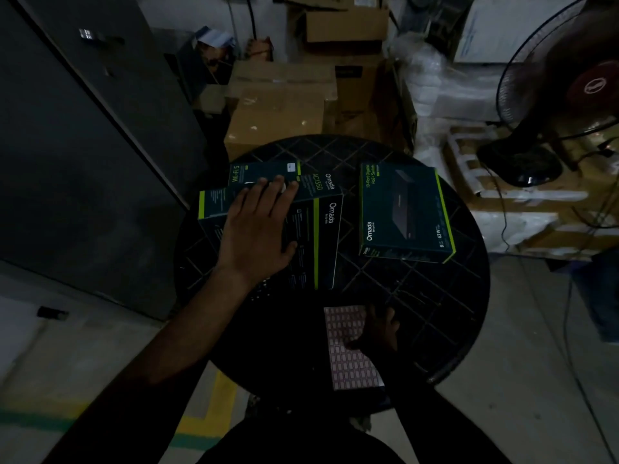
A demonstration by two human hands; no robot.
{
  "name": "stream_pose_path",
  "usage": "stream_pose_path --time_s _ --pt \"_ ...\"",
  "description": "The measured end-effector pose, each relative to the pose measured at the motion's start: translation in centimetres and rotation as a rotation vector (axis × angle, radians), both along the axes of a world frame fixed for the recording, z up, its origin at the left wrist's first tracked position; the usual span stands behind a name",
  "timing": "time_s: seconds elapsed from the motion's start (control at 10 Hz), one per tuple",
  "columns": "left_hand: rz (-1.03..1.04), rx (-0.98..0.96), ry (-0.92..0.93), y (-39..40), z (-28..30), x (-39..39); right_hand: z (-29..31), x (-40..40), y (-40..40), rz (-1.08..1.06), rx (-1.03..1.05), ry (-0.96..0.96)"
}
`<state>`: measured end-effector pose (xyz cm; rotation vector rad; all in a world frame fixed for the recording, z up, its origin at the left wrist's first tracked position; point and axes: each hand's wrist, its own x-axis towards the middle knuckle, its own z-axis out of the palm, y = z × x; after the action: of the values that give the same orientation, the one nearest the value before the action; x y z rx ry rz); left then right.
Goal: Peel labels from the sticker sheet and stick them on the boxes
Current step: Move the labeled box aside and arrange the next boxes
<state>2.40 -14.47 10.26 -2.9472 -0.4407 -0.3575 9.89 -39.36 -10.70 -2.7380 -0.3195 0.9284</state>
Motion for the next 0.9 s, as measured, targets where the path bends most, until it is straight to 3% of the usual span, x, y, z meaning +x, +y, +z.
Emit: stream_pose_path --time_s 0.3,0.6,0.7,0.9 --pt "-0.006 -0.018 -0.016 -0.6 -0.2 -0.7 -0.2 0.4 -1.3 -0.148 0.041 -0.005" --pt "-0.024 -0.041 -0.018 -0.7 0.0 -1.0 3.8 -0.5 -1.2 -0.088 0.142 0.051" --pt "-0.036 -0.060 -0.023 -0.6 -0.1 -1.0 -0.2 1.0 -1.3 -0.174 0.441 0.119" --pt "-0.057 -0.247 -0.036 0.2 0.3 -0.9 8.8 1.7 1.6 0.040 0.800 0.302"
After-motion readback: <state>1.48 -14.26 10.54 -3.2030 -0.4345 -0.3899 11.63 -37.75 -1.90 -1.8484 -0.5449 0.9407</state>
